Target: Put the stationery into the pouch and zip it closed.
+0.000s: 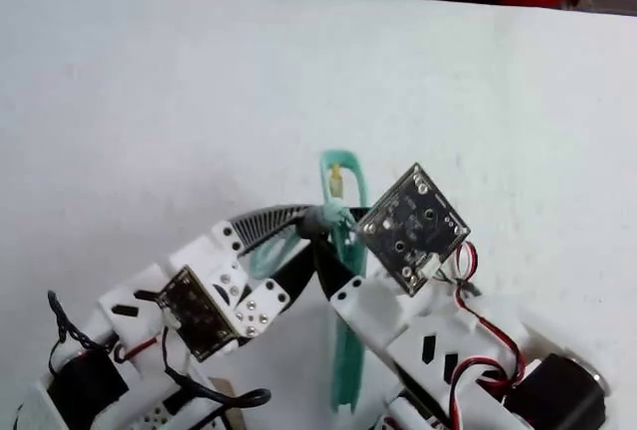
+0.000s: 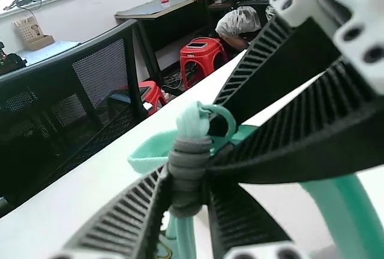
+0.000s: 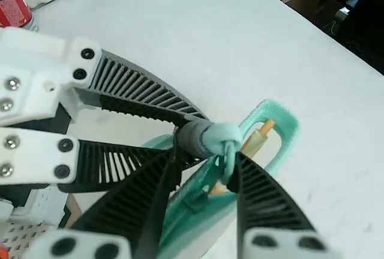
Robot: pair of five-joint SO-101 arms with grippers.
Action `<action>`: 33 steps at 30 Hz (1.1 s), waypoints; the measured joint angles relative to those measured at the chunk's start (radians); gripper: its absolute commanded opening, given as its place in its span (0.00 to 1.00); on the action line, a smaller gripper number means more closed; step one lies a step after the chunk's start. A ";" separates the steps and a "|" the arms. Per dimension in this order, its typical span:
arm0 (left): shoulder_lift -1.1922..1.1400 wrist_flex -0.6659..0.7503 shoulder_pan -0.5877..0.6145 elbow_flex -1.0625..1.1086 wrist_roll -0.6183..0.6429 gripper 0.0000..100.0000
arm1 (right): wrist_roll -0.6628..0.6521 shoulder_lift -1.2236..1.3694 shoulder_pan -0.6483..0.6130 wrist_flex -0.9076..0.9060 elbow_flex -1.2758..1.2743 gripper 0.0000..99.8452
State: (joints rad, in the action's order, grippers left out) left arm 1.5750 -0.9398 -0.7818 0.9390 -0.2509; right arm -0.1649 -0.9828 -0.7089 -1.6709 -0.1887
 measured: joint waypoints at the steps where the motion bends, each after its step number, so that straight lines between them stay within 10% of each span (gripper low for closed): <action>1: 0.000 0.000 0.000 0.000 0.000 0.02 | -0.012 0.000 0.000 -0.003 0.000 0.10; 33: 0.005 0.005 0.167 -0.005 0.002 0.02 | -0.046 0.023 0.087 -0.041 0.114 0.19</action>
State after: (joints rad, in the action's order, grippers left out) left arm 1.5796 -0.9352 -0.6145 0.9344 -0.2493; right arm -0.2110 -0.9597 -0.6214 -1.7123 -0.0752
